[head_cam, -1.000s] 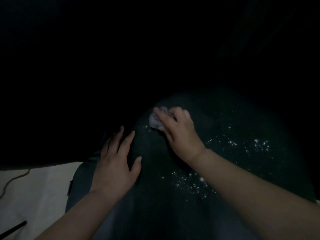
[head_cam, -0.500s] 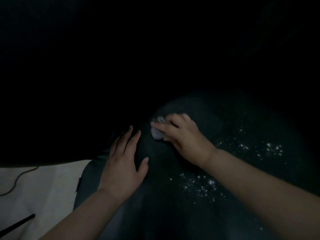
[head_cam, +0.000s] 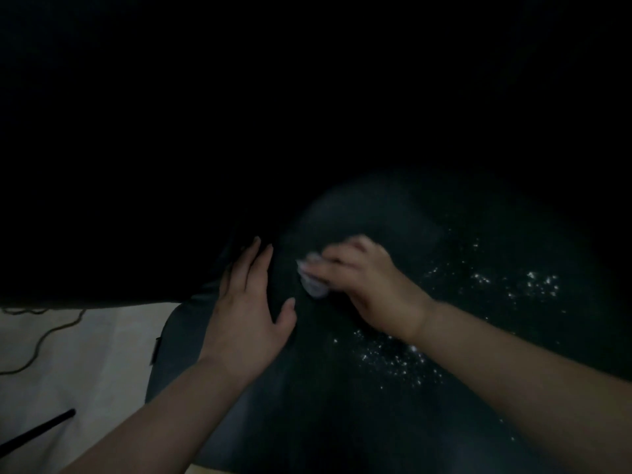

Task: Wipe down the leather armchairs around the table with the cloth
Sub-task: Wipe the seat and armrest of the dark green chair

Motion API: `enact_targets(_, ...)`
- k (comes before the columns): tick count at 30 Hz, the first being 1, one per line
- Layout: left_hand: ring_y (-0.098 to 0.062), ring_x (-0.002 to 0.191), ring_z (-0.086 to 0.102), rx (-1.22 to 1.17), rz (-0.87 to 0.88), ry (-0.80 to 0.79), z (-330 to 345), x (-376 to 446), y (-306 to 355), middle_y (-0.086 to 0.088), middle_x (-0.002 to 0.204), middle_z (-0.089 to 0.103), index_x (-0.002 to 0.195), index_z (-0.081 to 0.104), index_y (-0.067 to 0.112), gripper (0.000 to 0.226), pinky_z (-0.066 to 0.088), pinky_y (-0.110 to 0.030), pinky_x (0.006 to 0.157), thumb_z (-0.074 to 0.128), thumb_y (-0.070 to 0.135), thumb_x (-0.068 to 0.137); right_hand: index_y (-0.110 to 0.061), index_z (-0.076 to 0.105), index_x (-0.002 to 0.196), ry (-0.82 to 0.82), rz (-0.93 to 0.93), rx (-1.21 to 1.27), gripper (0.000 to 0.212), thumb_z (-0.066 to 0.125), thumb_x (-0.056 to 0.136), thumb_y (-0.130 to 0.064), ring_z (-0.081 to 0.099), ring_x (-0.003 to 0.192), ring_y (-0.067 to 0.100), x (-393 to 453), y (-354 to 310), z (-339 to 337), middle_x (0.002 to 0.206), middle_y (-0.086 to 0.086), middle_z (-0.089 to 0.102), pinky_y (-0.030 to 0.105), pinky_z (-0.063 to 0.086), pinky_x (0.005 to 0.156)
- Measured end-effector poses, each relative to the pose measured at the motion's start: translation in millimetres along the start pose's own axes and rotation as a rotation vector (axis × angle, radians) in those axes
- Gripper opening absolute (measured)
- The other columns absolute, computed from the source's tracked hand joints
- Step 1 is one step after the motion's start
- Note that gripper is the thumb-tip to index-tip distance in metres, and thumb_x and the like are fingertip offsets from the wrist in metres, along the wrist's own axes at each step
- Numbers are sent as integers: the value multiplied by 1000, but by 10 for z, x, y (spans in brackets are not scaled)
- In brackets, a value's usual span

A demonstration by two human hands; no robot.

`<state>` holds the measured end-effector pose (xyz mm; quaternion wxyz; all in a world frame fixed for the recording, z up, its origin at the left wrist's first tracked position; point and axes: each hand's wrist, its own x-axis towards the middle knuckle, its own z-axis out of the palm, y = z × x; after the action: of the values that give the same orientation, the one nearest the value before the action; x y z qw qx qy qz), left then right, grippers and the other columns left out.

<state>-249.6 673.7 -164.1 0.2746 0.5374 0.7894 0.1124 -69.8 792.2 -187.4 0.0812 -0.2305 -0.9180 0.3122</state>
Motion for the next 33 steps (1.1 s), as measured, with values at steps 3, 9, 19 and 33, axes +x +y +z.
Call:
enact_targets(3,-21,143,16,41,51,-13,0,80,123,2,159,15,149,28,16,75,13,-31,115,63,31,84,-22,54,133,49,88,63,58,56,82,6,49,106,29,-304,22,-125,122,5,57,48,44,88)
enact_targets(9,-18,145,10,59,162,-6,38,458,427,3,159,14,148,30,17,66,14,-36,116,56,28,89,-20,55,132,378,414,-64,59,53,80,8,46,108,36,406,831,-714,124,14,55,44,41,92)
enact_targets(19,-16,144,9,84,230,-57,42,884,734,4,159,16,149,29,20,67,20,-42,115,57,30,89,-30,54,130,292,359,92,73,53,71,15,47,113,29,-384,613,-541,124,9,50,48,44,93)
enact_targets(33,-22,144,13,192,376,-138,316,1310,1293,0,159,15,150,25,21,70,14,-43,118,57,36,89,-31,54,131,214,342,68,64,53,80,7,42,111,19,-1022,601,-431,124,0,54,40,41,91)
